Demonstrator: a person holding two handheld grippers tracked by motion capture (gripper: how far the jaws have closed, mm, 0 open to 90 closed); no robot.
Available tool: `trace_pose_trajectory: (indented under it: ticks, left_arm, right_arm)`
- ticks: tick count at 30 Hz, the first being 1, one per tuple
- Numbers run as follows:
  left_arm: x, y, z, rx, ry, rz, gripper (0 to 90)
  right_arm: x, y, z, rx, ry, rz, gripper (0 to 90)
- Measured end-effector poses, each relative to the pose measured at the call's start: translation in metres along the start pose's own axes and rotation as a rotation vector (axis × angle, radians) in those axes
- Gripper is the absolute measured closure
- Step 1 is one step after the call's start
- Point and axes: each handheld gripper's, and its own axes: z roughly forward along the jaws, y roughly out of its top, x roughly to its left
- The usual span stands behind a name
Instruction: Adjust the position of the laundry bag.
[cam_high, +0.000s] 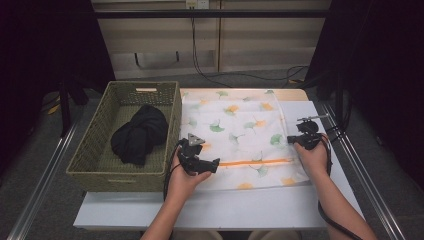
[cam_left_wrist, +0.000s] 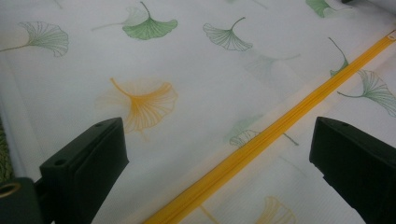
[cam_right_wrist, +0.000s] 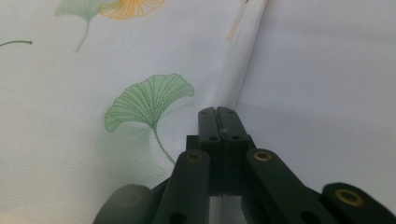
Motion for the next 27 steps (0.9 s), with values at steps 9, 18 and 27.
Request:
trace_pose_trajectory:
  ticks: [9, 18, 27]
  left_arm:
    - [0.0, 0.001, -0.001, 0.0, -0.003, 0.006, 3.9]
    - [-0.001, 0.001, -0.001, -0.001, -0.002, 0.007, 4.0]
    - [-0.001, 0.001, -0.001, 0.0, 0.0, 0.006, 4.0]
  right_arm:
    - [0.001, -0.001, -0.001, -0.005, -0.003, -0.004, 89.8]
    - [-0.011, -0.005, -0.004, -0.013, 0.011, 0.04, 89.8]
    - [-0.02, -0.01, -0.009, -0.012, -0.002, 0.054, 89.8]
